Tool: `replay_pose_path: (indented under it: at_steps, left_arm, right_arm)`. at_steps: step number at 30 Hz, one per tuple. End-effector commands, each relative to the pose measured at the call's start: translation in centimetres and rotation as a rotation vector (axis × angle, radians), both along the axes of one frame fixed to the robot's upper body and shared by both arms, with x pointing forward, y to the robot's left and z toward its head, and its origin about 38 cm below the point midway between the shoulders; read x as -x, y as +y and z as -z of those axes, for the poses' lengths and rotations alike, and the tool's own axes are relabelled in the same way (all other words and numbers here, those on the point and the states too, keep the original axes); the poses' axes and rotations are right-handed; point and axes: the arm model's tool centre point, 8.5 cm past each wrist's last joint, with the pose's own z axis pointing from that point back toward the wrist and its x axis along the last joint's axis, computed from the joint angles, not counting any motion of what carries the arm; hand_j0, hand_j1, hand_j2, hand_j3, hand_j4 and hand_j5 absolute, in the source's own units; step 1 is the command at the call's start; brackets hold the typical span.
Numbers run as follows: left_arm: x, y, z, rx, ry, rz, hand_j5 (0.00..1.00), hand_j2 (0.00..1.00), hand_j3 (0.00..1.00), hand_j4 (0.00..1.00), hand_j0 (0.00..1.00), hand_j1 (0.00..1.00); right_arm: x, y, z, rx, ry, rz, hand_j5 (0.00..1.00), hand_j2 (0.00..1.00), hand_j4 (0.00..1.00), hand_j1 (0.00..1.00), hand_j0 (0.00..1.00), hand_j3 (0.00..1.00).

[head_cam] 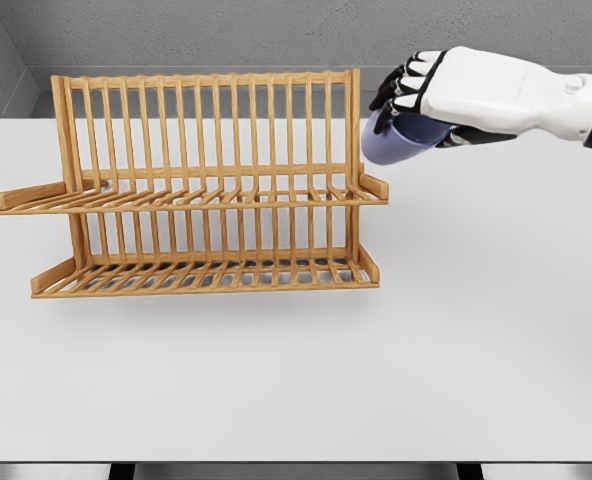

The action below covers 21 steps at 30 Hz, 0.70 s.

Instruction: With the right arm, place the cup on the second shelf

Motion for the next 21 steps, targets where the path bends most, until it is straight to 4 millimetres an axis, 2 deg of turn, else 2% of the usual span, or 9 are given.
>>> replay_pose_path:
  at_steps: [1, 18, 20, 21]
  left_arm:
    - [0.0, 0.0, 0.0, 0.0, 0.001, 0.0, 1.0, 1.0, 1.0, 1.0, 1.0, 1.0]
    - [0.0, 0.0, 0.0, 0.001, 0.0, 0.0, 1.0, 1.0, 1.0, 1.0, 1.0, 1.0]
    - [0.0, 0.0, 0.0, 0.001, 0.0, 0.0, 1.0, 1.0, 1.0, 1.0, 1.0, 1.0]
    - [0.0, 0.0, 0.0, 0.001, 0.0, 0.0, 1.0, 1.0, 1.0, 1.0, 1.0, 1.0]
  right_arm:
    - [0.6, 1.3, -0.4, -0.017, -0.014, -0.039, 0.61, 0.61, 0.61, 0.61, 0.61, 0.61]
    - [0.8, 4.2, 3.0, 0.019, 0.065, -0.11, 0.62, 0.62, 0.62, 0.62, 0.62, 0.62]
    - [0.8, 4.2, 3.0, 0.019, 0.066, -0.109, 0.7, 0.7, 0.7, 0.7, 0.7, 0.7]
    - [0.8, 4.2, 3.0, 0.019, 0.066, -0.109, 1.0, 1.0, 1.0, 1.0, 1.0, 1.0]
